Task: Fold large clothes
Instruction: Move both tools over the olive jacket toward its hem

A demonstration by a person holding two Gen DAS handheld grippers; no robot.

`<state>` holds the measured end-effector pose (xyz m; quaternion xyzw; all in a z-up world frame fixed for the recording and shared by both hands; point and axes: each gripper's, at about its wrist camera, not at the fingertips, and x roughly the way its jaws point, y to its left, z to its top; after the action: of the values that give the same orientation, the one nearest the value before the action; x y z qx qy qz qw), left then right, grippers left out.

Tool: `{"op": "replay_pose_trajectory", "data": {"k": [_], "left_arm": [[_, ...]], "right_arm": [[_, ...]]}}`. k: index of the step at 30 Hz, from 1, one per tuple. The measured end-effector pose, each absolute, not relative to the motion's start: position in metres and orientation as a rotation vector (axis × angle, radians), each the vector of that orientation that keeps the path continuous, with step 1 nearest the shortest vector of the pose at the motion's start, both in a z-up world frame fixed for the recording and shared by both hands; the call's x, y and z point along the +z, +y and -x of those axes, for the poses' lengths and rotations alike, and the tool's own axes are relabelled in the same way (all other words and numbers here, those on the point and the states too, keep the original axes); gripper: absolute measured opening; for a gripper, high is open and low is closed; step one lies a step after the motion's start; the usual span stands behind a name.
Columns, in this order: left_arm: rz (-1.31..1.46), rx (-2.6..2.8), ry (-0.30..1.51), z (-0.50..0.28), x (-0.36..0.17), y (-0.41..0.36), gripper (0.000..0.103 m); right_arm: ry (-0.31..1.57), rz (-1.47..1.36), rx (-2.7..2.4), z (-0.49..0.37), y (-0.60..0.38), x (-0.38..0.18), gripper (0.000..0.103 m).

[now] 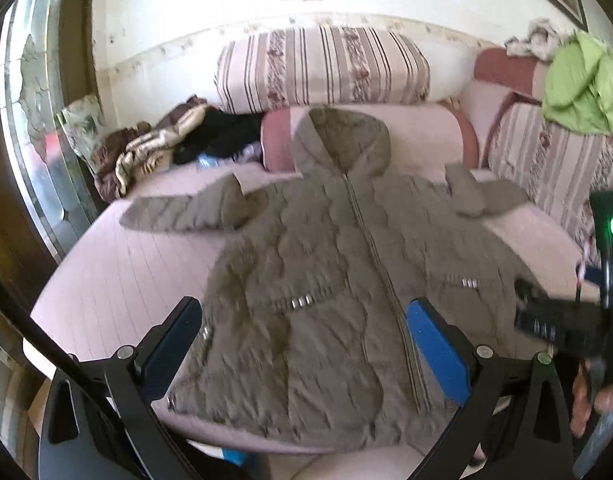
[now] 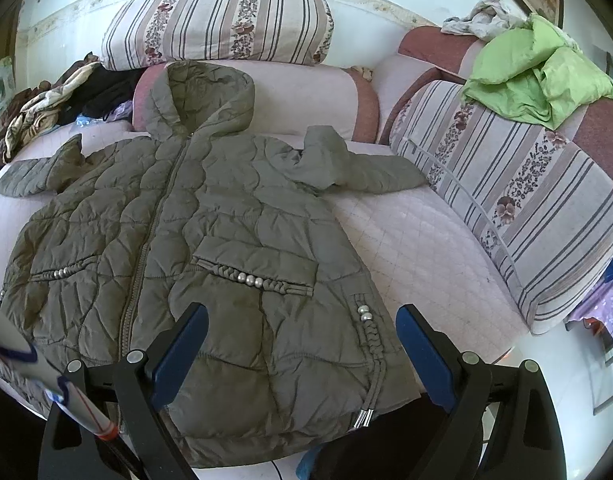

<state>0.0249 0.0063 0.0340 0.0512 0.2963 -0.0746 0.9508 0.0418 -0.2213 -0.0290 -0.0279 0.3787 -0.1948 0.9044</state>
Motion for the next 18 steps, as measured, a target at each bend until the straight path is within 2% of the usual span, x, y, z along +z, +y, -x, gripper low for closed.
{"op": "replay_pose_trajectory", "data": {"k": [7, 18], "left_arm": [[0.0, -0.076, 0.669, -0.061, 0.044, 0.019, 0.102], [0.067, 0.061, 0.733, -0.068, 0.02, 0.042, 0.102]], "right_arm": [[0.79, 0.054, -0.397, -0.047, -0.222, -0.032, 0.097], [0.834, 0.041, -0.376, -0.059, -0.225, -0.048, 0.097]]}}
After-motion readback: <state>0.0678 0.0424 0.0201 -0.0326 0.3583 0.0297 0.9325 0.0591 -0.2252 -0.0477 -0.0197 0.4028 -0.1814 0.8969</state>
